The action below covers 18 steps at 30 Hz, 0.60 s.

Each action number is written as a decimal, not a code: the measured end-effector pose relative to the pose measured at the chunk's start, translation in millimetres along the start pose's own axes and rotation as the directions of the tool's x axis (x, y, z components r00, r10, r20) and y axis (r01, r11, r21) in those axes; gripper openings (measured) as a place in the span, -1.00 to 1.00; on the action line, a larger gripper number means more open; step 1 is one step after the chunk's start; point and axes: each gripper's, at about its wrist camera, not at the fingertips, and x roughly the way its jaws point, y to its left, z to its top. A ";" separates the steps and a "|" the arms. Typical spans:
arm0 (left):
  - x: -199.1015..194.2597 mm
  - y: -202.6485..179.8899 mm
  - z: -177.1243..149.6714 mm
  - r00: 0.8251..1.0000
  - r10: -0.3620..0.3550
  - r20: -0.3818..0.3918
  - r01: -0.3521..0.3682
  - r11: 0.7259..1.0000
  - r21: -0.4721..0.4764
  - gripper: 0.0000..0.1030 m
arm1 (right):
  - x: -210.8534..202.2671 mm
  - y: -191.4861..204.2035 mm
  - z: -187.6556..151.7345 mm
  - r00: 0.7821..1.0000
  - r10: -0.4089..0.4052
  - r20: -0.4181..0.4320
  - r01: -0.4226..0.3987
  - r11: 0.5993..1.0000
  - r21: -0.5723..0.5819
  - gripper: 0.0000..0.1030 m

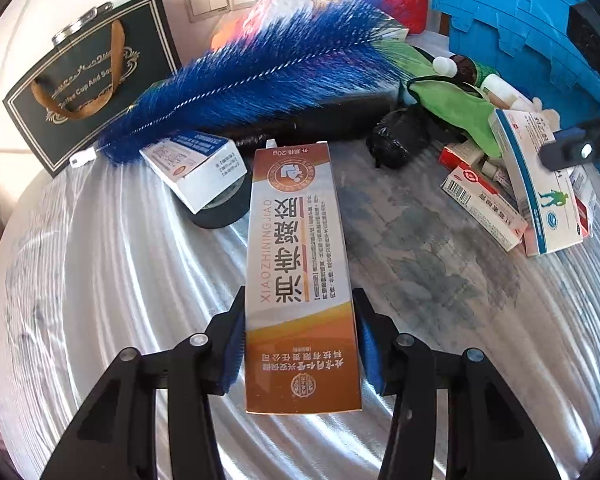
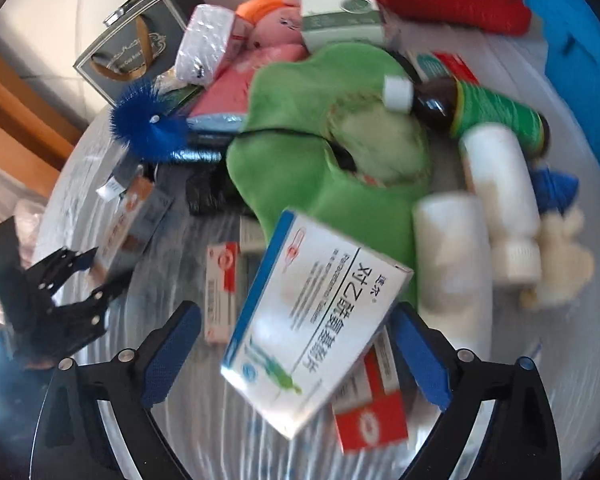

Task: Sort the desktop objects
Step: 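Grasp the orange-and-white medicine box with the left tool, then grasp the white-and-blue medicine box with the right tool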

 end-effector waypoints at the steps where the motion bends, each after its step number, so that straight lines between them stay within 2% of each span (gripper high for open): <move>1: 0.2 -2.3 0.1 1.000 0.002 -0.004 -0.002 1.000 -0.006 -0.07 | 8.6 3.9 1.6 0.999 -0.027 -0.021 0.026 1.000 -0.007 0.89; 3: 0.3 -3.3 0.2 1.000 0.009 -0.007 -0.009 1.000 -0.018 -0.07 | 20.4 8.6 0.1 0.997 -0.069 -0.029 0.069 0.997 -0.019 0.88; 5: 0.3 -4.0 -0.4 1.000 0.015 -0.008 -0.015 0.999 -0.032 -0.07 | 27.0 17.3 -2.8 0.987 -0.160 0.017 0.161 0.983 -0.089 0.67; 7: 0.0 -3.9 -1.8 1.000 0.017 -0.004 -0.017 0.999 -0.043 -0.07 | 28.0 16.6 -6.0 0.986 -0.162 0.037 0.166 0.980 -0.112 0.63; 9: -0.5 -3.2 -3.4 1.000 0.013 0.005 -0.012 0.999 -0.053 -0.09 | 27.4 16.1 -7.3 0.988 -0.152 0.037 0.156 0.977 -0.146 0.47; 10: -1.1 -3.2 -4.2 1.000 0.010 0.008 -0.009 0.998 -0.057 -0.09 | 23.9 14.3 -6.9 0.990 -0.139 0.034 0.143 0.977 -0.160 0.30; 12: -4.4 -5.6 -6.6 1.000 0.004 0.015 -0.003 0.998 -0.059 -0.11 | 15.0 11.5 -6.3 0.993 -0.112 0.045 0.118 0.976 -0.182 0.19; 14: -10.2 -10.8 -10.4 1.000 0.010 0.023 -0.008 0.998 -0.063 -0.11 | 1.5 13.0 -7.4 0.992 -0.101 0.079 0.117 0.965 -0.235 -0.55; 18: -26.4 -14.5 -18.1 0.998 0.035 0.049 -0.030 0.996 -0.087 -0.11 | -16.1 28.4 -15.0 0.984 -0.120 0.128 0.158 0.924 -0.347 -0.62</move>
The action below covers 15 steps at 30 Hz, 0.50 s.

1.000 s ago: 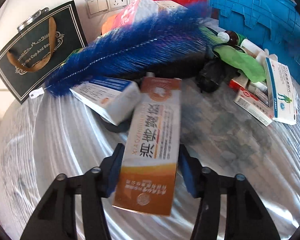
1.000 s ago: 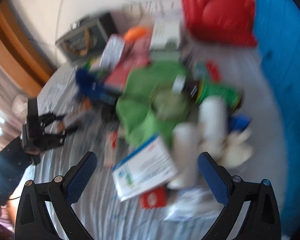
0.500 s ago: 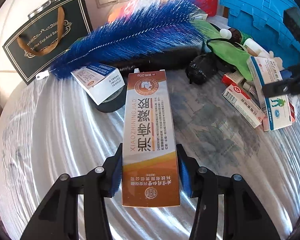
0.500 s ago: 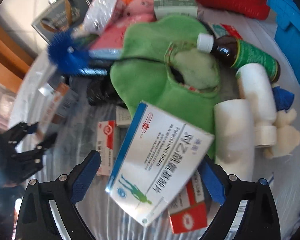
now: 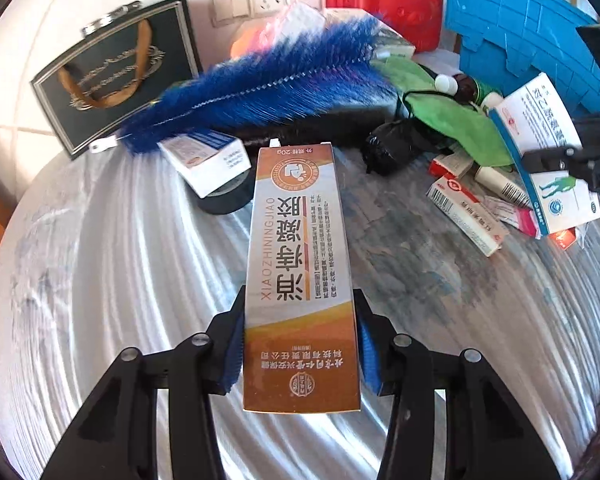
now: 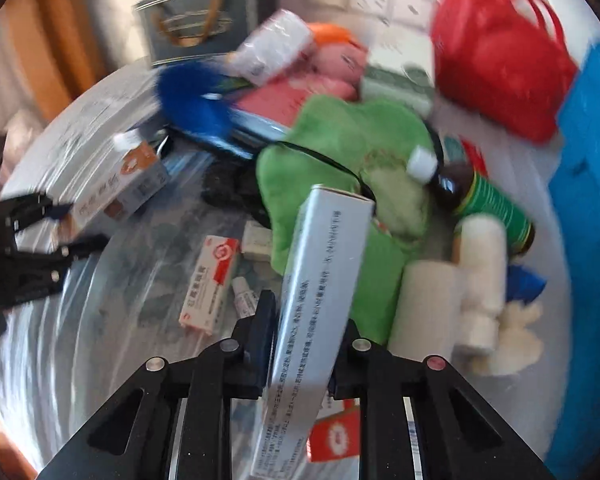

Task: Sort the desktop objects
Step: 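Grasp the white-and-blue medicine box with the right tool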

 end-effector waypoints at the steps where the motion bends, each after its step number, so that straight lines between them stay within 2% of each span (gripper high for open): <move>1: -2.3 1.3 -2.2 1.000 0.004 -0.002 -0.004 1.000 -0.014 -0.11 | 2.5 0.2 -1.8 1.000 0.005 -0.009 -0.005 1.000 -0.023 -0.62; 3: -2.0 3.7 -5.0 1.000 0.012 -0.017 -0.013 0.999 -0.031 -0.11 | 7.3 -5.6 -6.4 0.999 0.034 -0.021 -0.033 0.999 0.012 -0.50; 4: -1.8 3.9 -6.2 1.000 0.011 -0.022 -0.012 0.999 -0.037 -0.11 | 5.8 -13.6 -8.5 0.999 0.052 -0.004 -0.051 0.996 0.069 0.02; 5: -2.0 3.2 -7.2 1.000 0.013 -0.019 -0.014 0.999 -0.040 -0.11 | 5.0 -21.2 -9.7 0.997 0.075 0.000 -0.074 0.990 0.120 0.65; 6: -2.2 2.0 -7.9 1.000 0.013 -0.017 -0.014 0.999 -0.042 -0.11 | 3.8 -26.0 -9.2 0.996 0.093 0.006 -0.092 0.985 0.146 0.74; 7: -2.5 1.7 -9.2 1.000 0.012 -0.017 -0.013 0.999 -0.044 -0.11 | 0.4 -31.9 -10.4 0.994 0.111 0.026 -0.113 0.980 0.160 0.74; 12: 3.7 1.8 -13.5 0.999 0.006 -0.041 -0.009 0.997 -0.073 -0.11 | 15.1 -28.3 -6.2 0.998 0.056 -0.004 -0.055 0.989 0.134 0.74; 15: 5.0 0.9 -15.6 0.999 0.004 -0.046 -0.008 0.997 -0.077 -0.11 | 20.5 -30.4 -9.2 0.993 0.113 -0.038 -0.105 0.979 0.175 0.66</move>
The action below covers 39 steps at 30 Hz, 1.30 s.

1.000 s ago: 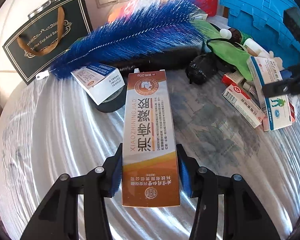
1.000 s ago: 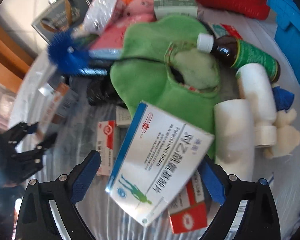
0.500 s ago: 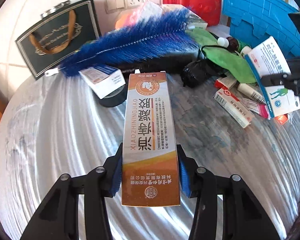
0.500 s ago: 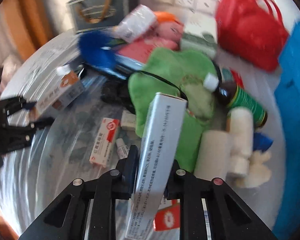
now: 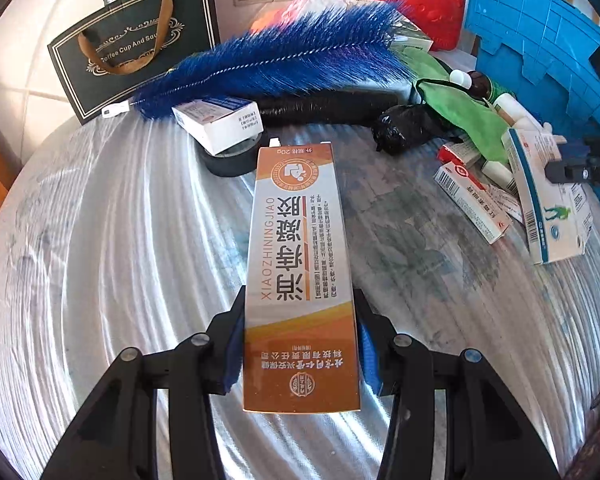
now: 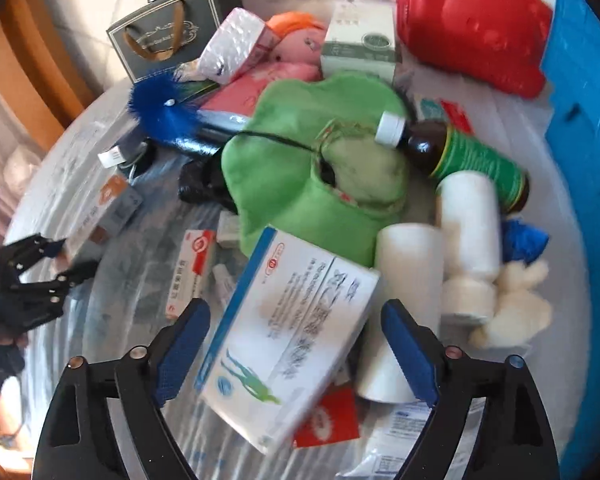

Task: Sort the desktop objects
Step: 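Grasp the white-and-blue medicine box with the right tool, then carry both held boxes over the blue bin and open both tools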

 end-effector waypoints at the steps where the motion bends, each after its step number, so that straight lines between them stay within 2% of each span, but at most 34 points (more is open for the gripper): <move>1: 1.1 0.9 -0.5 1.000 0.001 -0.002 -0.001 1.000 0.001 -0.11 | 1.4 -0.1 -4.6 1.000 0.009 -0.023 -0.009 1.000 -0.003 0.58; 4: 1.4 1.5 -1.0 1.000 -0.004 0.000 0.004 1.000 -0.007 -0.11 | 11.0 6.6 -3.3 0.998 0.039 -0.042 -0.038 0.999 0.033 0.57; 7: 1.4 1.4 -1.6 1.000 -0.006 0.004 0.006 1.000 -0.010 -0.11 | 19.5 25.2 -1.6 0.998 0.048 -0.036 -0.048 0.999 -0.012 0.51; 8: 1.3 1.7 -1.6 1.000 -0.007 0.004 0.007 1.000 -0.013 -0.11 | 20.9 33.0 -0.8 0.998 0.059 -0.018 -0.059 0.997 -0.043 0.27; 9: 1.5 1.3 -1.5 1.000 -0.008 0.002 0.008 1.000 -0.015 -0.11 | 22.0 38.2 -0.9 0.998 0.066 -0.012 -0.066 0.996 -0.067 0.11; 10: 1.6 1.5 -1.3 1.000 -0.010 0.001 0.010 1.000 -0.017 -0.11 | 23.1 42.7 1.0 0.996 0.091 -0.007 -0.092 0.992 -0.081 -0.21; 11: 1.6 2.2 -1.4 1.000 -0.014 0.001 0.014 1.000 -0.020 -0.11 | 24.1 42.9 2.2 0.992 0.126 -0.010 -0.127 0.989 -0.073 -0.35; 13: 1.7 3.1 -1.4 1.000 -0.018 0.003 0.018 0.999 -0.028 -0.11 | 31.3 46.5 3.8 0.976 0.209 -0.058 -0.213 0.975 -0.071 -0.35; 17: 2.6 2.1 -2.1 1.000 -0.015 0.000 0.015 0.999 -0.032 -0.11 | 47.0 44.8 1.3 0.943 0.309 -0.122 -0.314 0.949 -0.021 -0.35; 19: 2.3 1.2 -2.5 1.000 -0.016 -0.001 0.016 1.000 -0.027 -0.11 | 55.4 43.8 -3.4 0.932 0.332 -0.145 -0.336 0.942 0.001 -0.37; 21: 1.8 2.1 -3.2 1.000 -0.020 0.002 0.020 1.000 -0.024 -0.11 | 50.9 51.2 -4.6 0.940 0.310 -0.145 -0.318 0.948 -0.033 -0.64; 22: 1.5 2.7 -3.7 1.000 -0.020 0.003 0.020 1.000 -0.023 -0.11 | 45.3 59.1 -4.8 0.953 0.269 -0.140 -0.281 0.957 -0.077 -0.67; 23: 1.1 3.1 -4.1 1.000 -0.018 0.007 0.018 1.000 -0.024 -0.11 | 38.9 65.0 -5.5 0.961 0.243 -0.129 -0.258 0.959 -0.117 -0.70; 26: -4.5 1.1 -6.1 0.999 -0.019 0.034 0.020 1.000 -0.024 -0.13 | 19.4 74.9 -6.6 0.968 0.232 -0.097 -0.246 0.954 -0.169 -0.70; 31: -32.3 -11.1 -7.0 0.995 0.033 0.097 -0.035 0.999 0.020 -0.13 | -16.0 75.3 -12.8 0.978 0.202 -0.049 -0.208 0.955 -0.211 -0.70; 35: -70.8 -17.6 -0.6 0.983 0.053 0.177 -0.056 0.998 0.011 -0.14 | -61.2 73.6 -16.7 0.980 0.196 0.043 -0.181 0.957 -0.225 -0.70; 37: -95.8 -27.4 6.4 0.971 0.064 0.229 -0.072 0.997 0.027 -0.14 | -93.5 70.8 -18.8 0.974 0.197 0.115 -0.168 0.960 -0.223 -0.70; 39: -124.0 -45.3 18.0 0.953 0.067 0.297 -0.091 0.994 0.066 -0.13 | -123.1 67.0 -21.4 0.966 0.184 0.180 -0.142 0.964 -0.223 -0.70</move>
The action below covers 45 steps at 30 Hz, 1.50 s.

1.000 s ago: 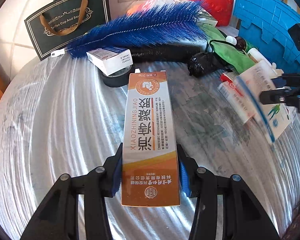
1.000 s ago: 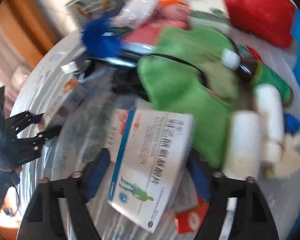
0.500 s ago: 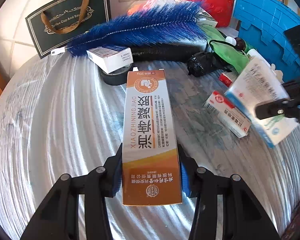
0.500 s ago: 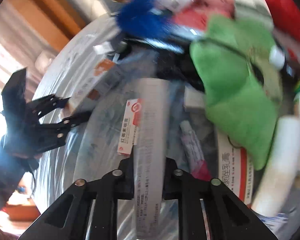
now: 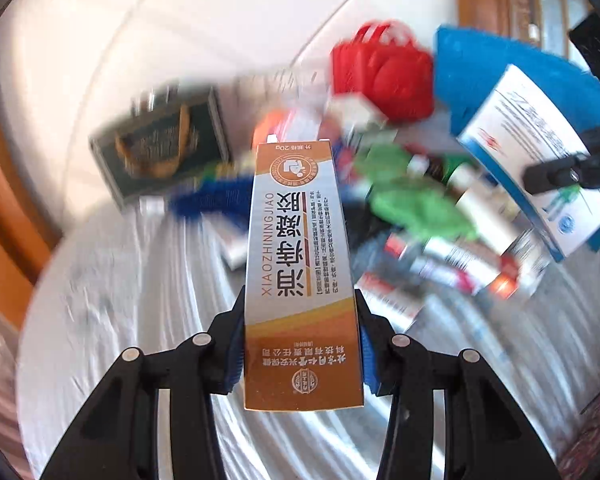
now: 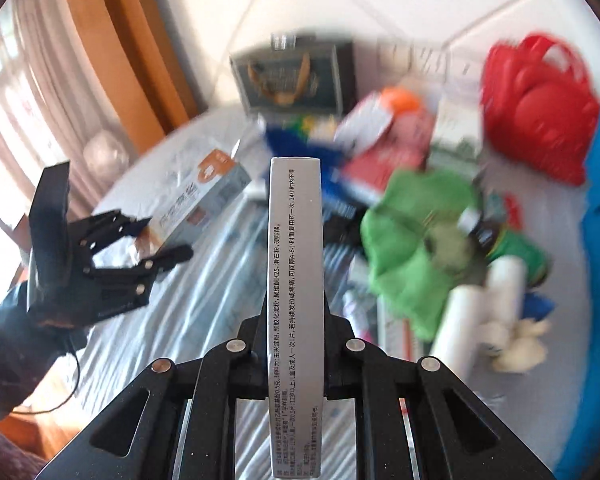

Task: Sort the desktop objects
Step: 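Carry both held boxes over the blue bin and open both tools, then move both tools back from the bin toward the table pile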

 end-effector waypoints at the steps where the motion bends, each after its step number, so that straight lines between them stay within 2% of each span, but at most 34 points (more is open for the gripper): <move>1: -9.2 -6.9 9.8 1.000 -0.001 0.029 0.001 1.000 0.015 -0.13 | -18.7 0.4 2.5 0.999 -0.012 0.041 0.012 1.000 0.004 -0.70; 5: -50.1 -46.1 59.5 0.983 -0.038 0.180 0.023 0.996 0.084 -0.13 | -89.0 0.0 6.9 0.977 -0.098 0.192 0.092 0.995 0.038 -0.70; 7: -70.9 -74.8 89.5 0.962 -0.087 0.258 0.059 0.992 0.114 -0.13 | -125.6 -3.9 3.4 0.959 -0.143 0.245 0.131 0.989 0.061 -0.70; 9: -86.5 -100.9 111.2 0.943 -0.141 0.301 0.100 0.984 0.146 -0.13 | -163.7 -9.1 -3.8 0.937 -0.182 0.297 0.165 0.983 0.083 -0.70; 12: -105.5 -155.6 145.6 0.911 -0.222 0.347 0.159 0.967 0.201 -0.13 | -229.7 -24.4 -20.1 0.891 -0.258 0.374 0.224 0.966 0.132 -0.70; 15: -123.6 -213.4 177.9 0.874 -0.305 0.379 0.219 0.942 0.254 -0.13 | -306.8 -54.6 -45.7 0.820 -0.362 0.444 0.289 0.931 0.224 -0.70; 17: -134.2 -253.2 197.1 0.849 -0.343 0.402 0.237 0.927 0.291 -0.13 | -351.5 -78.7 -62.8 0.777 -0.422 0.467 0.324 0.904 0.279 -0.70; 20: -138.6 -309.9 226.0 0.825 -0.403 0.395 0.288 0.903 0.319 -0.13 | -404.8 -121.9 -82.9 0.733 -0.492 0.470 0.357 0.866 0.349 -0.70; 23: -130.8 -364.7 253.7 0.827 -0.410 0.384 0.286 0.896 0.341 -0.13 | -437.7 -171.5 -93.7 0.717 -0.530 0.454 0.368 0.840 0.398 -0.69; 25: -126.5 -394.0 269.9 0.829 -0.400 0.391 0.275 0.900 0.338 -0.12 | -450.1 -203.7 -95.0 0.716 -0.539 0.444 0.365 0.831 0.420 -0.69; 28: -113.6 -429.8 298.9 0.858 -0.331 0.392 0.219 0.927 0.305 -0.09 | -464.3 -252.8 -89.1 0.712 -0.564 0.418 0.373 0.809 0.455 -0.63; 30: -104.6 -446.8 321.0 0.887 -0.265 0.379 0.163 0.946 0.282 0.19 | -469.9 -281.0 -83.0 0.693 -0.598 0.403 0.378 0.777 0.503 -0.29; 31: -103.0 -453.2 328.4 0.890 -0.238 0.390 0.139 0.954 0.266 0.26 | -474.1 -291.2 -82.0 0.690 -0.603 0.400 0.372 0.770 0.519 0.11; 32: -103.3 -456.3 337.2 0.888 -0.204 0.411 0.111 0.965 0.239 0.40 | -479.6 -300.7 -80.8 0.678 -0.614 0.404 0.368 0.759 0.537 0.38; 33: -105.3 -458.4 342.4 0.886 -0.191 0.422 0.105 0.970 0.220 0.46 | -485.2 -308.0 -79.7 0.660 -0.626 0.415 0.367 0.751 0.549 0.43; 34: -107.2 -458.8 345.1 0.885 -0.188 0.426 0.107 0.972 0.208 0.46 | -490.1 -313.5 -79.7 0.649 -0.629 0.429 0.360 0.750 0.555 0.44; 37: -111.5 -454.6 351.8 0.877 -0.193 0.440 0.121 0.975 0.188 0.47 | -502.4 -311.4 -83.3 0.649 -0.602 0.465 0.309 0.767 0.562 0.47; 40: -114.7 -447.7 343.9 0.881 -0.167 0.443 0.100 0.980 0.170 0.47 | -508.6 -296.7 -91.3 0.641 -0.583 0.500 0.284 0.784 0.551 0.68; 42: -113.6 -446.4 336.5 0.889 -0.145 0.434 0.087 0.985 0.150 0.47 | -509.6 -288.6 -96.2 0.635 -0.573 0.518 0.280 0.796 0.537 0.70; 44: -117.2 -450.7 322.9 0.892 -0.120 0.435 0.067 0.989 0.135 0.47 | -505.3 -281.2 -104.5 0.632 -0.566 0.529 0.288 0.805 0.518 0.84; 45: -116.9 -457.2 317.9 0.894 -0.105 0.435 0.054 0.990 0.129 0.47 | -502.2 -277.9 -109.2 0.632 -0.565 0.531 0.294 0.808 0.510 0.85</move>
